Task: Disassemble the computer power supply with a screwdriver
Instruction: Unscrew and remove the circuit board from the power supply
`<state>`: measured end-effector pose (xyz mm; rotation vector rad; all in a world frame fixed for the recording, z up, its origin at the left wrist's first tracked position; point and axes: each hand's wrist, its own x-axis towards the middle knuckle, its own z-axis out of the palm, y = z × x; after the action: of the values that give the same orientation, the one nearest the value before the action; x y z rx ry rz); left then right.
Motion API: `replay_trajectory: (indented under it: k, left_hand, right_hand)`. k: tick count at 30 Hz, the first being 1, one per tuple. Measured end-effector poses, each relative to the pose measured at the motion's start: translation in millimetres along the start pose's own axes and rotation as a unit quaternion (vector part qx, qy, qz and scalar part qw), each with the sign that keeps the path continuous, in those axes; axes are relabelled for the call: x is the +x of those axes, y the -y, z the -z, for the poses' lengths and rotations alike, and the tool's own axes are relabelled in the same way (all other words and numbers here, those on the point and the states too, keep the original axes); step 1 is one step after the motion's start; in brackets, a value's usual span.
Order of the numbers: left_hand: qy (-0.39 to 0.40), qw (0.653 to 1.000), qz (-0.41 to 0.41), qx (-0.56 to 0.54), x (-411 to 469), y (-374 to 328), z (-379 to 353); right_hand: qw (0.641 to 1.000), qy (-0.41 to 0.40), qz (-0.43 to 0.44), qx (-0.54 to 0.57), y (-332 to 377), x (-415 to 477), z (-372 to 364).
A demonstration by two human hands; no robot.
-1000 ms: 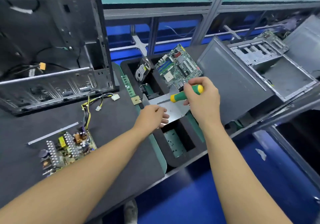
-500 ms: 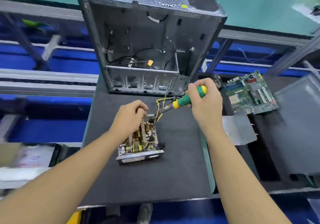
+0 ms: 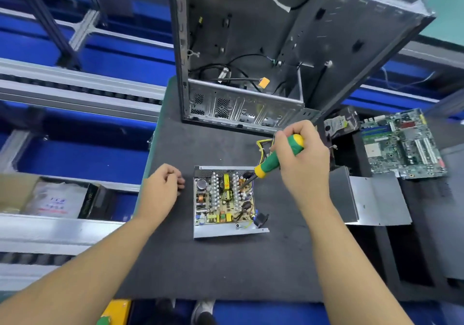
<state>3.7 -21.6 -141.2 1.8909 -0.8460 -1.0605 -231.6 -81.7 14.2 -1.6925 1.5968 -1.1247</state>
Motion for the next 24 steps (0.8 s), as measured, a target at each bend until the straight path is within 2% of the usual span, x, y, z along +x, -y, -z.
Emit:
replay_trajectory:
  k: [4, 9, 17, 24]
  left_hand:
    - [0.072, 0.983, -0.129, 0.113, -19.7, 13.4, -1.8]
    - [0.1, 0.956, -0.22, 0.167, -33.0, 33.9, -0.2]
    - [0.122, 0.918, -0.288, 0.243, -29.5, 42.2, 3.0]
    - [0.098, 0.918, -0.287, 0.255, -28.7, 44.7, -1.5]
  right_hand:
    - [1.0, 0.002, 0.015, 0.016, 4.8, -0.1, -18.3]
    - [0.996, 0.073, 0.059, 0.011, 17.5, -1.9, -45.7]
    - [0.973, 0.188, 0.115, -0.061, 18.9, -10.1, -77.7]
    - [0.952, 0.25, 0.132, -0.115, 12.0, -14.8, -96.1]
